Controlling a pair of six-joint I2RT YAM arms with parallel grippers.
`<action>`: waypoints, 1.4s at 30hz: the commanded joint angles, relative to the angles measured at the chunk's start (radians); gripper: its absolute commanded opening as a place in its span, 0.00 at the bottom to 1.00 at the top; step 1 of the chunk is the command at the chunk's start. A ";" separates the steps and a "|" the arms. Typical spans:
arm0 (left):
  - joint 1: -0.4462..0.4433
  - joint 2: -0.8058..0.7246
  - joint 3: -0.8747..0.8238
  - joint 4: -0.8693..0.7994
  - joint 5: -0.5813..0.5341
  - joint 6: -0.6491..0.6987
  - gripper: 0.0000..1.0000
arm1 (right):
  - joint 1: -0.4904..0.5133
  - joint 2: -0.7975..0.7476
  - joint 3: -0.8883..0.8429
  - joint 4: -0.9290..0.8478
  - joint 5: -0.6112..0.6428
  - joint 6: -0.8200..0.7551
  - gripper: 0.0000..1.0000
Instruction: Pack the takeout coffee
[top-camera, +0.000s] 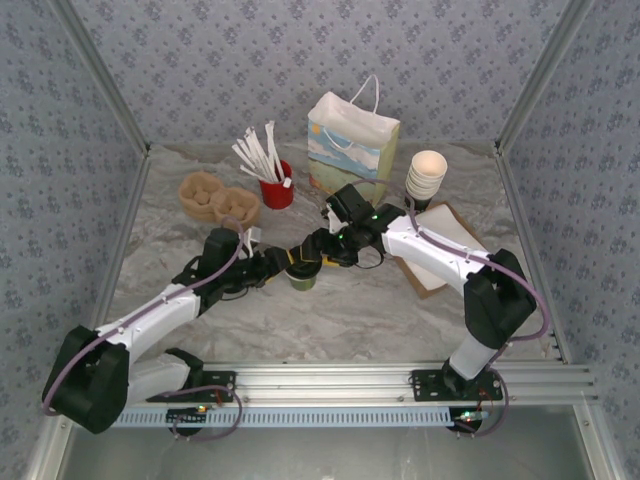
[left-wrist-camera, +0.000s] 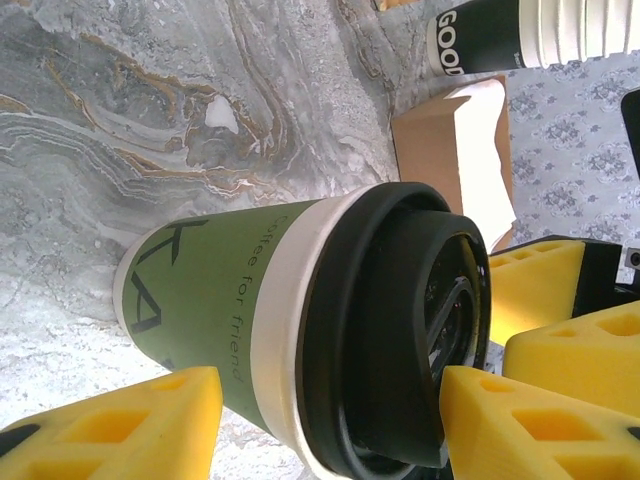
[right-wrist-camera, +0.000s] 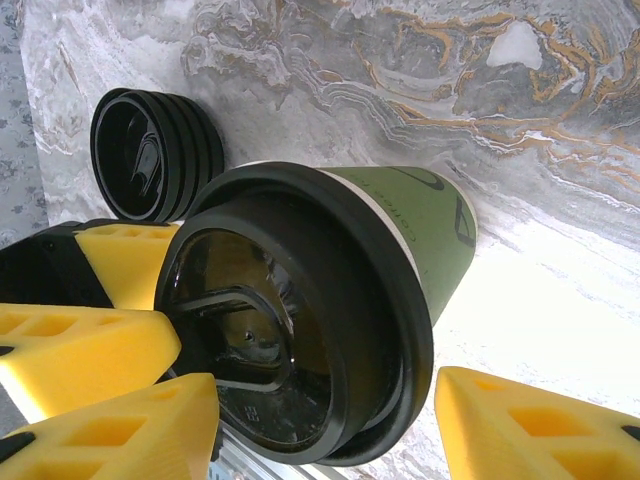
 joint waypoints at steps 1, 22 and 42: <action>-0.006 0.003 0.032 -0.007 -0.008 0.022 0.60 | 0.005 0.018 0.019 -0.008 -0.002 -0.007 0.61; -0.005 -0.030 0.015 0.010 -0.008 0.008 0.70 | 0.017 0.028 0.031 0.008 -0.017 0.006 0.61; -0.004 0.014 0.018 0.002 -0.024 0.030 0.58 | 0.009 0.032 0.019 -0.013 0.033 -0.015 0.50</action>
